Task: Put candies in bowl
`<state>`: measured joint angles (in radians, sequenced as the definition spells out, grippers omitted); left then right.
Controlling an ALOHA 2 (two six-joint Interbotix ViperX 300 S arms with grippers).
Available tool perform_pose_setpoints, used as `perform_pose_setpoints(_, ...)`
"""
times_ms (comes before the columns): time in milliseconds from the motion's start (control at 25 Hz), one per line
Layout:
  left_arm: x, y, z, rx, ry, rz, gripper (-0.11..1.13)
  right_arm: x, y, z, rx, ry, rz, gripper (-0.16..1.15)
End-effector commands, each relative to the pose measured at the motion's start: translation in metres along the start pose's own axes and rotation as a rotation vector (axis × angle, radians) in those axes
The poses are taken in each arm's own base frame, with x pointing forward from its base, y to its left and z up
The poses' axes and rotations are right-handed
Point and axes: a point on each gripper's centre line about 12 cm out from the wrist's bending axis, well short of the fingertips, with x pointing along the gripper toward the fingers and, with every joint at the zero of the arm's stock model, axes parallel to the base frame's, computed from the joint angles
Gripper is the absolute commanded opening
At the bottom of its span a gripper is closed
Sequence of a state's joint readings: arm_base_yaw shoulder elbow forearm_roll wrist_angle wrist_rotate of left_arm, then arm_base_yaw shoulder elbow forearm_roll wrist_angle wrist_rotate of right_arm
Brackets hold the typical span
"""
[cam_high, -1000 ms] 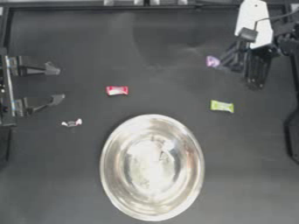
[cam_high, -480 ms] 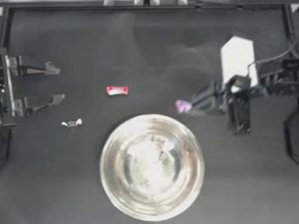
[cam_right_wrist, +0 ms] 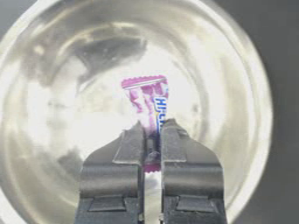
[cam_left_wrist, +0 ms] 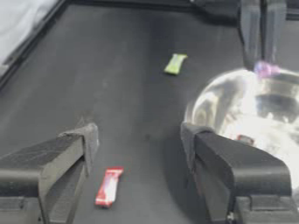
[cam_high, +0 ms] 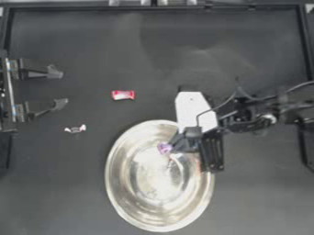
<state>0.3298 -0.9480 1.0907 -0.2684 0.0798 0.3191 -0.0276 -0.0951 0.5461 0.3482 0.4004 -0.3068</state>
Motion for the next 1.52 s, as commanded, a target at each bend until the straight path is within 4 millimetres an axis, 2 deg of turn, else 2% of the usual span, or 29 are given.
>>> perform_pose_setpoints(40,0.003,0.001,0.006,-0.002,-0.006,0.003,0.92,0.004,0.005,0.011,-0.006,-0.03,0.005,0.26)
perform_pose_setpoints(160,0.003,0.001,0.006,-0.002,-0.006,0.003,0.92,0.014,0.008,0.008,-0.005,-0.022,0.01,0.3)
perform_pose_setpoints(240,0.003,0.001,0.006,0.0,-0.006,0.003,0.92,0.017,0.008,0.008,-0.001,-0.024,0.008,0.41)
perform_pose_setpoints(320,0.003,0.001,0.006,-0.002,-0.006,0.003,0.92,0.019,0.008,0.008,0.005,-0.022,0.01,0.61)
perform_pose_setpoints(440,0.003,0.001,0.006,-0.002,-0.006,0.003,0.92,0.021,0.009,0.008,0.0,-0.02,0.014,1.0)
perform_pose_setpoints(480,0.003,0.001,0.006,-0.003,-0.006,0.002,0.92,0.021,0.009,0.008,-0.001,-0.02,0.013,1.08)
perform_pose_setpoints(520,0.003,0.001,0.006,-0.002,-0.006,0.003,0.92,0.021,0.01,0.009,-0.004,-0.023,0.014,1.09)
perform_pose_setpoints(640,0.003,0.001,0.006,0.0,-0.006,0.003,0.92,0.019,0.01,0.014,-0.013,-0.036,0.012,0.98)
perform_pose_setpoints(720,0.003,0.001,0.006,-0.002,-0.006,0.002,0.92,0.013,0.011,0.022,-0.019,-0.067,0.011,0.98)
perform_pose_setpoints(920,0.003,0.001,0.006,-0.002,-0.004,0.002,0.92,-0.018,0.01,0.038,-0.06,-0.188,-0.017,0.98)
perform_pose_setpoints(1080,0.003,0.001,0.006,-0.002,-0.006,0.002,0.92,-0.047,0.005,0.042,-0.071,-0.287,-0.052,0.98)
perform_pose_setpoints(1240,0.003,0.001,0.006,-0.002,-0.006,0.002,0.92,-0.08,-0.006,0.036,-0.054,-0.388,-0.097,0.98)
perform_pose_setpoints(1520,0.002,0.0,0.007,-0.002,0.0,-0.001,0.92,-0.127,-0.023,0.015,-0.068,-0.531,-0.196,0.98)
